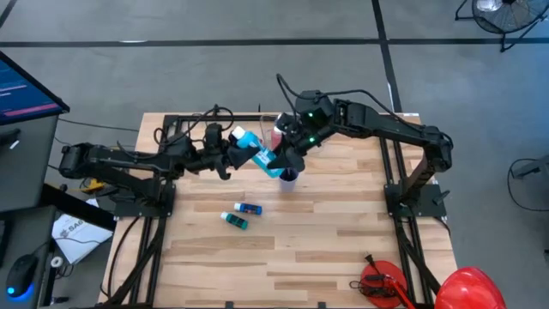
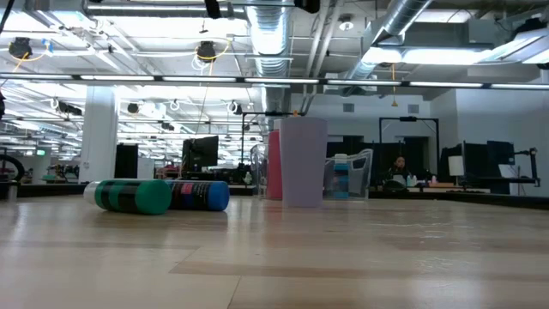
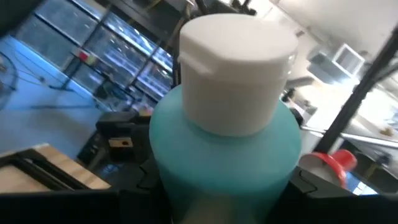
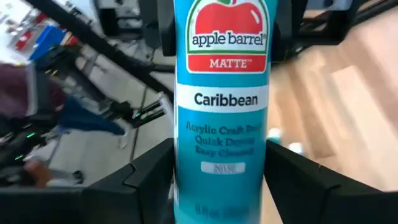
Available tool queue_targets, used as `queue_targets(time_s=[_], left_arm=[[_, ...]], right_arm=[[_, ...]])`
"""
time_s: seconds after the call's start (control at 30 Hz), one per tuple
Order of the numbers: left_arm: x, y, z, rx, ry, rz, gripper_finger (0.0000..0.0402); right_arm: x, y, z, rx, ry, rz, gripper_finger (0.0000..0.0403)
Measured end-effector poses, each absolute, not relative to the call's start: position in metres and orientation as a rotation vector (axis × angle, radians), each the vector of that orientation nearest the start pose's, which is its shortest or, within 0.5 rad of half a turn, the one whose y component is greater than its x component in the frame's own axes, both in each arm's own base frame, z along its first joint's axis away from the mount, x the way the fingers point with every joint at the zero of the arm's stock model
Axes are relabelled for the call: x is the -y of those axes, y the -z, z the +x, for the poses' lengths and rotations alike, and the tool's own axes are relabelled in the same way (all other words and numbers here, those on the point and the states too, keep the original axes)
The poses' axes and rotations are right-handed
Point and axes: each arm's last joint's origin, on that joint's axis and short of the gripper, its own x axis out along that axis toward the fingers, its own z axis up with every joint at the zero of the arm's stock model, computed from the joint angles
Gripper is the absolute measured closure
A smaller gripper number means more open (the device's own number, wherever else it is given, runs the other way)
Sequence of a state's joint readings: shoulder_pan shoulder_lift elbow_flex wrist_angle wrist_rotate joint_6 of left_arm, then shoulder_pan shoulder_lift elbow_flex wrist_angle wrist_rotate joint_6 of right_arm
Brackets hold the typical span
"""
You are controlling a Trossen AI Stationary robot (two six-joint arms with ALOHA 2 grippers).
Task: Pick & Place Paint Supplies
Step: Put the light blue paint bottle into the transparent bin
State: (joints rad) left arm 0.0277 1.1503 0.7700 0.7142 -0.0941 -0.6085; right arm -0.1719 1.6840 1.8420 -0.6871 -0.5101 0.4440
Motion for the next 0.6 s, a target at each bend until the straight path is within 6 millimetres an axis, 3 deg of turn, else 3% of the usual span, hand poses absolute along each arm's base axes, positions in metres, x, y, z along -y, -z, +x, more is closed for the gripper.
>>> queue_targets(time_s=[0.3,0.6], left_arm=[[-0.007,-0.334,0.256,0.264,0.048,-0.626,0.0245],[-0.001,-0.325,0.258,0.148,0.107,-0.656,0.0245]], right_arm=[[0.049,-0.409,0.35,-0.69,-0.252,0.667,0.0179],[0.061,-0.414,0.352,-0.623,-0.23,0.659,0.0189]])
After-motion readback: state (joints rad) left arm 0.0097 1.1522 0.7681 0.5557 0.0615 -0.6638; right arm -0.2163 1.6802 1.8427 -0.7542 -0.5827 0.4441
